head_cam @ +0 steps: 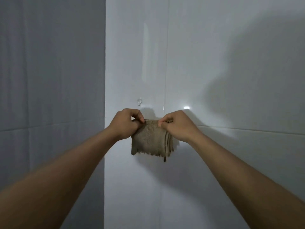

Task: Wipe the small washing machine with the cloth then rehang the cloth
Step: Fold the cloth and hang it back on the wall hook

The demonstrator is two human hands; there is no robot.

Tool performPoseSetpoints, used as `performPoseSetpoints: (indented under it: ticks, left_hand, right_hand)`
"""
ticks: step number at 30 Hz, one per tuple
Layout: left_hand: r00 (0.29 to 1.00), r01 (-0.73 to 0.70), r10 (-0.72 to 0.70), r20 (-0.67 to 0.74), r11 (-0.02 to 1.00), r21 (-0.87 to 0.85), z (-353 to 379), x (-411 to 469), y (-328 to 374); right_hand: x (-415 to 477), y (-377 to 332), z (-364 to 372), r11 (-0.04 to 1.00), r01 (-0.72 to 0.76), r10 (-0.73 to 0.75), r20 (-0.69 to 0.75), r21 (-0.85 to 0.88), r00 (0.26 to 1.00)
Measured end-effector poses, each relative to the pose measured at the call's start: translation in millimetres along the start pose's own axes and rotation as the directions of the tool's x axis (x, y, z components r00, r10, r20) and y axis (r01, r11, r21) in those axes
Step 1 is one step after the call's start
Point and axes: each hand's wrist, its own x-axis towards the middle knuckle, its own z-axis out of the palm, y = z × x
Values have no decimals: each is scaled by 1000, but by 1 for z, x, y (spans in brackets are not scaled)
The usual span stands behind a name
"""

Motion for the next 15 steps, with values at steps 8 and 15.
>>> performPoseSetpoints:
  ticks: [8,15]
  left_hand:
    - [975,24,38,-220,962,272,-37,85,-29]
    - [968,-31,135,-212,900,434,-21,123,-67]
  right_hand:
    - [106,-27,29,879,161,-229,-101,-449,968]
    - [138,-19,49,695,215,-333,-42,-687,942]
